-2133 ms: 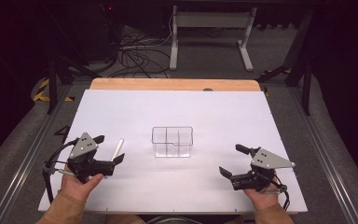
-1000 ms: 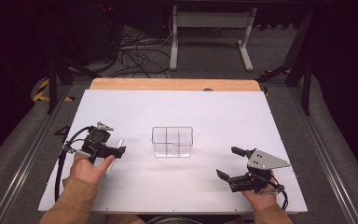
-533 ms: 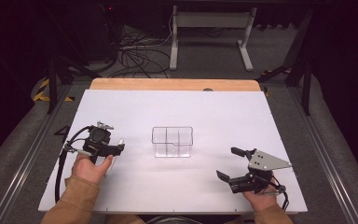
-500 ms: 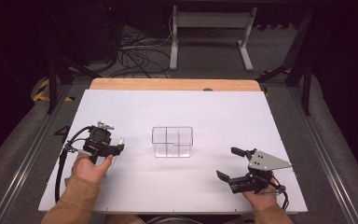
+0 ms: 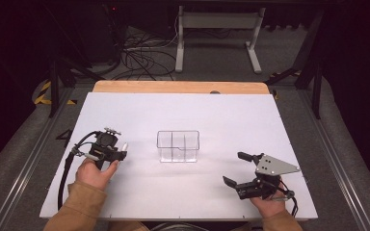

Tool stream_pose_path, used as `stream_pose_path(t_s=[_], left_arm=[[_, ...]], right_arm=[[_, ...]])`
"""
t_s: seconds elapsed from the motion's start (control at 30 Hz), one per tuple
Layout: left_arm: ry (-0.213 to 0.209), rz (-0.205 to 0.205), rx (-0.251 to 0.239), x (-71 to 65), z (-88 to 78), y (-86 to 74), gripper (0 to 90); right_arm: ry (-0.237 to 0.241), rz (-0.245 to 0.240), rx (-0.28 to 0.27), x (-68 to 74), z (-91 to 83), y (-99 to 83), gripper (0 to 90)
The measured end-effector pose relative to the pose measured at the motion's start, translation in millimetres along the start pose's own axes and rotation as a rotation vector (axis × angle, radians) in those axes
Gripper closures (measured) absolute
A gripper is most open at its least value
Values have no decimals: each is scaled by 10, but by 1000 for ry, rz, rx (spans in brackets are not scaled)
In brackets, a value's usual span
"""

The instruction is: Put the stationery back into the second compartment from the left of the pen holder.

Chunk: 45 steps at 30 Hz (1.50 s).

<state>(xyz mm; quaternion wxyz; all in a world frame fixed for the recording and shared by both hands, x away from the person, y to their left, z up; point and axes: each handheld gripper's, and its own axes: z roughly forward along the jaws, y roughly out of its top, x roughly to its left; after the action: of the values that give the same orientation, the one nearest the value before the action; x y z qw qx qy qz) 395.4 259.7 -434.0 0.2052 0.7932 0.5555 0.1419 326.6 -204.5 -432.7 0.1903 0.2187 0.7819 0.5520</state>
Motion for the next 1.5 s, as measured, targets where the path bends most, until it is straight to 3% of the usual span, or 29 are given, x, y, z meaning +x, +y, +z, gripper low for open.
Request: stream_pose_path(t_s=[0.17,0.73,1.13,1.37,1.5], left_arm=[[4,-9,38,10,70,14,632],[8,-33,95,32,156,41,732],[29,-50,82,34,166,39,778],[9,-59,86,56,149,40,780],[-7,-48,36,72,62,35,781]], right_arm=[[0,-1,-1,1,-3,3,68],[-2,-10,6,3,7,-1,68],[-6,-16,11,8,15,-5,68],[-7,-17,12,10,17,-6,68],[-3,-17,9,13,19,-4,68]])
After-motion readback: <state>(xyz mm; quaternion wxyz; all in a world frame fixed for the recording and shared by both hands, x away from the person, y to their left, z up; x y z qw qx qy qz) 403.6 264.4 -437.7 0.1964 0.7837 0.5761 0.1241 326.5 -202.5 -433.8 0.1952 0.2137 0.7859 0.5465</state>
